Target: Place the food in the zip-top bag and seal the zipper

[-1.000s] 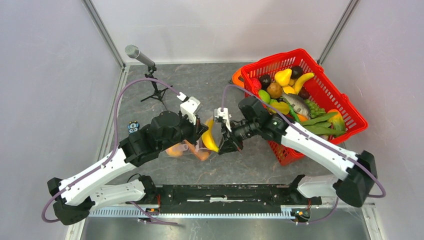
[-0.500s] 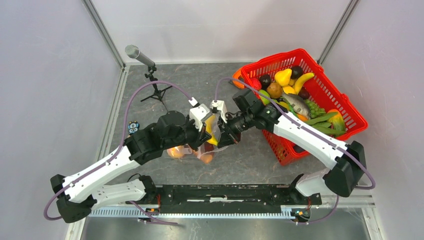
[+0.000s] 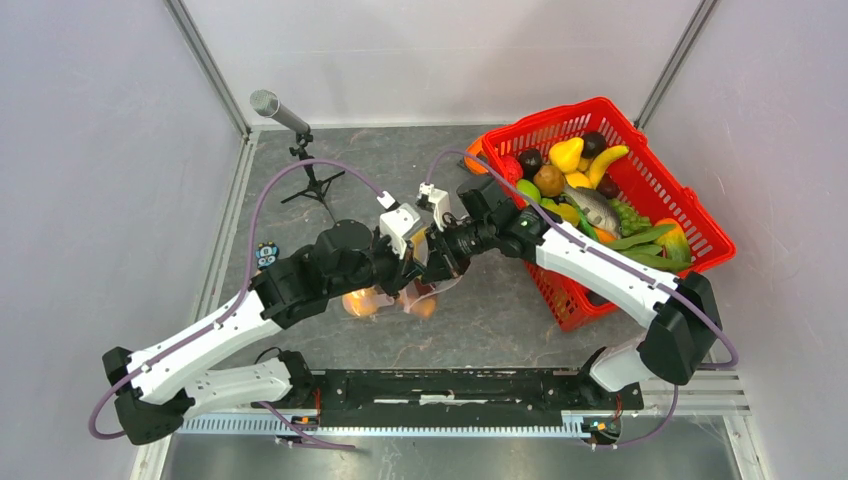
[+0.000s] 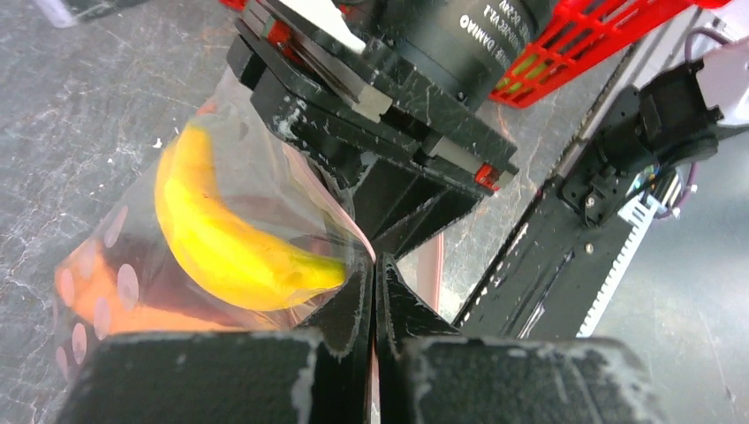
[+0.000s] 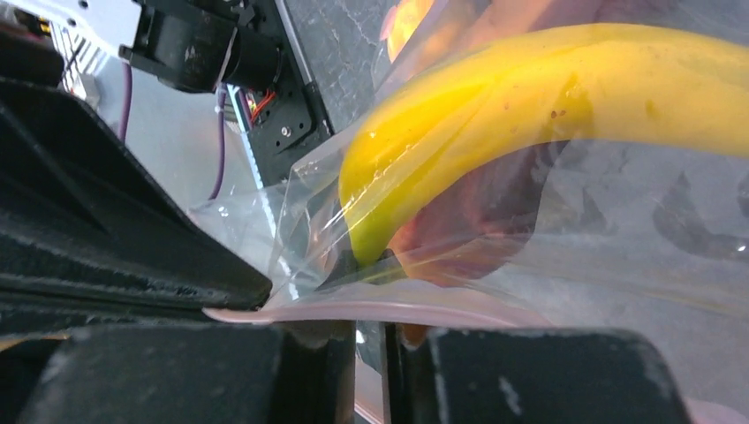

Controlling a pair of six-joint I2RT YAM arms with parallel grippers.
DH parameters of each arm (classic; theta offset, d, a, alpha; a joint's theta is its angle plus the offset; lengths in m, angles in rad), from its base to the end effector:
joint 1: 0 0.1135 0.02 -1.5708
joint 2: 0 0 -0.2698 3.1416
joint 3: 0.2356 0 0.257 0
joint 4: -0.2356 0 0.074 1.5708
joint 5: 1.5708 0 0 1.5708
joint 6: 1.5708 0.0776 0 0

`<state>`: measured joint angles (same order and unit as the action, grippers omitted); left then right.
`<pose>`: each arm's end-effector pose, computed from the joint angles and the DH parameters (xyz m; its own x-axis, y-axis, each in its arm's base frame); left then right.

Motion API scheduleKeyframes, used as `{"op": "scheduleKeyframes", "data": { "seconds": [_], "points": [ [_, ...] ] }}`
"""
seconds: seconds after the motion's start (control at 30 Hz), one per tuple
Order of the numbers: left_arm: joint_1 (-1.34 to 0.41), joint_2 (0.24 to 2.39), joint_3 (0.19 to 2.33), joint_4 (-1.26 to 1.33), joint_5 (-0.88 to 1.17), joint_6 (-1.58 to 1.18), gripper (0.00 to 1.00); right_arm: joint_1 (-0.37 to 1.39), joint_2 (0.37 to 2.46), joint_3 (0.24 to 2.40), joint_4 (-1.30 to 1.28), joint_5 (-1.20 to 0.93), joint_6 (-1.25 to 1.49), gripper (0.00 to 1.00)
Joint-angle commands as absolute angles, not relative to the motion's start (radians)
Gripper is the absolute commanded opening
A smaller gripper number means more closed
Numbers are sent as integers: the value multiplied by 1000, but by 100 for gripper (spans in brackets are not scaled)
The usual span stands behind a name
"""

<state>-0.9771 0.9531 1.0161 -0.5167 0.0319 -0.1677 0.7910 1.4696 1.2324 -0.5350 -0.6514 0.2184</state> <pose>0.1353 -0.2050 0.3426 -0.3827 0.2688 -0.8839 0.7917 0.5885 -0.1638 0.2105 0.2798 0.2868 -0.6676 -0.4301 -0.6077 -0.7439 0.3519 0.5682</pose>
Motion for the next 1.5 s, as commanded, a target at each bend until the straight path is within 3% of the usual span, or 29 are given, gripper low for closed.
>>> {"op": "scheduleKeyframes", "data": {
  "seconds": [0.0,0.1,0.17,0.27,0.63,0.73,0.83,0.93,1.0,1.17,1.47],
  "points": [
    [-980,936,1027,-382,-33,-269,2,791,1445,1227,-402,-585,323,18],
    [-979,907,1008,-328,-110,-311,2,795,1436,1214,-353,-623,335,33],
    [-980,877,988,-304,-168,-335,2,795,1408,1181,-271,-707,345,51],
    [-978,826,965,-294,-275,-358,2,792,1375,1174,-249,-721,340,64],
    [-978,714,917,-392,-624,-440,2,770,1161,1100,-143,-774,232,63],
    [-978,692,902,-351,-595,-408,2,764,1083,1094,-174,-615,161,64],
    [-979,723,931,-369,-544,-388,2,757,1007,1081,-215,-221,155,60],
    [-978,766,954,-391,-501,-383,2,731,964,1080,-253,182,174,67],
    [-978,784,954,-386,-480,-385,2,695,956,1081,-274,313,181,67],
    [-978,819,966,-368,-433,-384,2,543,962,1064,-308,420,212,86],
    [-978,840,973,-368,-421,-380,2,273,1023,1045,-293,418,269,87]
  ]
}}
